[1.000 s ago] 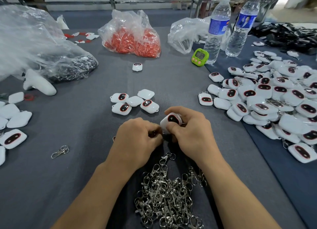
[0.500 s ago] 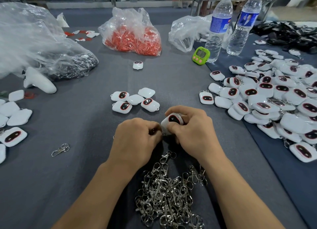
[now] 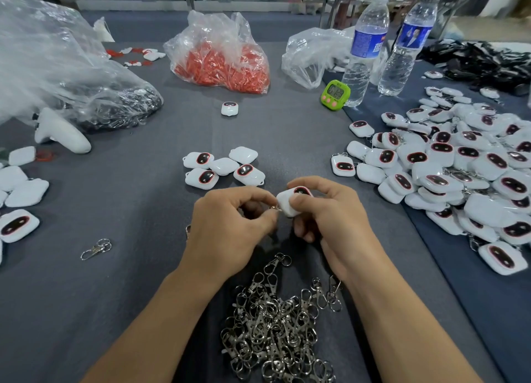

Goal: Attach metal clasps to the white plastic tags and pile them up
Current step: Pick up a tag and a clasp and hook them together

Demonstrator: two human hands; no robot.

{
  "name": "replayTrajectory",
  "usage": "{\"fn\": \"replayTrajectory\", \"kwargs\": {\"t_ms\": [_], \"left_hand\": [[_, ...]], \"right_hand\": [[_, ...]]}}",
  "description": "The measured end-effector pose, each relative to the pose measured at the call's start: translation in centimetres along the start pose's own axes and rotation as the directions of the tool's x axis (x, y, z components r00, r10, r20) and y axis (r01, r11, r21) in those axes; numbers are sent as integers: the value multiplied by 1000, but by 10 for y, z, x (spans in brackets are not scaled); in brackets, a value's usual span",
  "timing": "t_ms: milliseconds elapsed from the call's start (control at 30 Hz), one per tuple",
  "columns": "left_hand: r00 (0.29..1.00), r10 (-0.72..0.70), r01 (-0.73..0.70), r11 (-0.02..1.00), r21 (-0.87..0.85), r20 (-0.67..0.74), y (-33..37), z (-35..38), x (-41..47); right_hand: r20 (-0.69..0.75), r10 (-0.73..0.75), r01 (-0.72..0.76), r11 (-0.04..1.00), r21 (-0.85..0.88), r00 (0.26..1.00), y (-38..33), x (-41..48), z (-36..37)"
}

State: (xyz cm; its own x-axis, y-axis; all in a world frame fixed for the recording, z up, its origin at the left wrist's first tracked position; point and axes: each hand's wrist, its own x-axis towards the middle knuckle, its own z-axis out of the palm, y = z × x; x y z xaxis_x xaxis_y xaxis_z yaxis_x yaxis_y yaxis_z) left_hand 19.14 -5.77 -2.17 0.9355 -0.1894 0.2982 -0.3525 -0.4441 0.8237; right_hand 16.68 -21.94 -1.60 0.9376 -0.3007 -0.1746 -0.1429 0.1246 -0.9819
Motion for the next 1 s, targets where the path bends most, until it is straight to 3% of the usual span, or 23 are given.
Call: {"fn": "replayTrajectory", "kwargs": {"t_ms": [167, 533, 600, 667, 767, 833, 867, 933, 1000], "left_hand": [[996, -86, 90, 985, -150, 37, -1, 0, 5], [984, -90, 135, 942, -307, 156, 5, 1, 5], [990, -49, 78, 971, -227, 132, 4, 0, 4], [998, 40, -39, 999, -29, 50, 3, 0, 2], [963, 269, -248, 908, 336, -16, 3, 2, -3], [934, 353, -298, 851, 432, -50, 3, 4, -5], [937, 340, -283, 871, 403, -77, 3, 5, -6], [971, 204, -178, 966, 188, -126, 4, 4, -5], [999, 37, -38, 997, -74, -21, 5, 3, -2]], "right_hand": [[101, 58, -78, 975, 206, 993, -3, -1, -3], [111, 24, -51, 967, 248, 994, -7, -5, -1], [90, -16, -2, 980, 201, 996, -7, -4, 0], [58, -72, 64, 989, 130, 996, -4, -4, 3], [42, -147, 144, 987, 76, 988, -2, -8, 9], [38, -153, 150, 986, 75, 987, -3, -9, 11], [36, -144, 140, 986, 93, 989, -4, -9, 11], [37, -103, 95, 979, 180, 994, -6, -8, 10], [44, -53, 39, 964, 265, 998, -7, -7, 9]]}}
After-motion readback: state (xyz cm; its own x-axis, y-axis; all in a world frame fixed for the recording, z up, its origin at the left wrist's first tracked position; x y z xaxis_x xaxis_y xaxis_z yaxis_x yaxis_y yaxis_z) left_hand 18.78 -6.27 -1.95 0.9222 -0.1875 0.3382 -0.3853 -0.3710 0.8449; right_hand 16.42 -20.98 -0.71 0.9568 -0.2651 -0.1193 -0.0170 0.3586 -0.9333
